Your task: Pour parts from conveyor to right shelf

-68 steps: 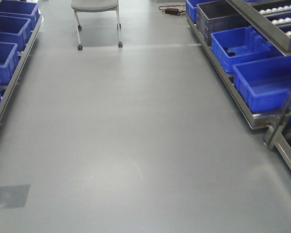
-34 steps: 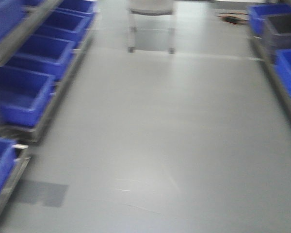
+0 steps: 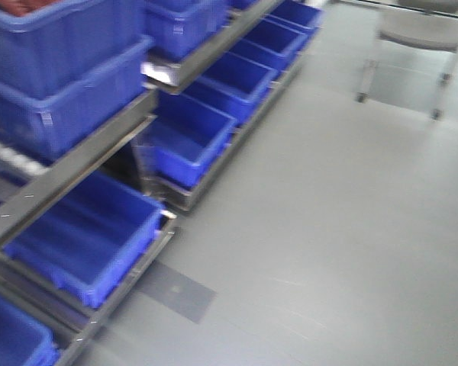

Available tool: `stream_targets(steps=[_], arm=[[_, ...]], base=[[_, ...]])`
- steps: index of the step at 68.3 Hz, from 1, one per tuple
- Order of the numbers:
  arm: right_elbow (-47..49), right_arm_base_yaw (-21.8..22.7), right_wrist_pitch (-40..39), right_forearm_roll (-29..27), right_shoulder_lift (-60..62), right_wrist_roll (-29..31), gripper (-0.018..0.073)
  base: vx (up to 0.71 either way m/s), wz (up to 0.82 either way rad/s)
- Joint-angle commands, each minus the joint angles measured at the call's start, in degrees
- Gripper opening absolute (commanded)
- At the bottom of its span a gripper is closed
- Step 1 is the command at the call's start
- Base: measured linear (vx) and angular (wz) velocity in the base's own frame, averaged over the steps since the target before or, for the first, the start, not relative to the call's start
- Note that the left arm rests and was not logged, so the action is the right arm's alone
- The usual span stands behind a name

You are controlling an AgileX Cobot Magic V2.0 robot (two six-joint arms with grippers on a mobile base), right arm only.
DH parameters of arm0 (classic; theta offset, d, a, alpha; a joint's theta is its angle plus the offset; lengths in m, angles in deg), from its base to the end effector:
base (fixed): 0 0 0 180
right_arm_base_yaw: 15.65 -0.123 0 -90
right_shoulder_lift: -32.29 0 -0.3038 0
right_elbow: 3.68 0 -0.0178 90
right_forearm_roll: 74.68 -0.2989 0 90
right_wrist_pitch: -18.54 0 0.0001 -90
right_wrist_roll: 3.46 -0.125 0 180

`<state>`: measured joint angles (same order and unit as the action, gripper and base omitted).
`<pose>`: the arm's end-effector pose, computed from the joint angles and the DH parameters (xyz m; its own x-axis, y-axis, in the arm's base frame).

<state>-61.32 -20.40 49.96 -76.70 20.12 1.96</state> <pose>0.0995 0.0106 0.2825 -0.1869 -0.0802 -0.9791 -0.1130 0.9918 -0.0597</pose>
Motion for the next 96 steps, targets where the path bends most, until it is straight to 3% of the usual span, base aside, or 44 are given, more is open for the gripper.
stream_targets(steps=[1, 96], arm=[[1.59, 0.32, -4.77, -0.04, -1.02, -0.03, -0.0003], [1.59, 0.32, -4.77, -0.04, -1.02, -0.03, -0.0003]], base=[[0.21, 0.66], [0.15, 0.58]])
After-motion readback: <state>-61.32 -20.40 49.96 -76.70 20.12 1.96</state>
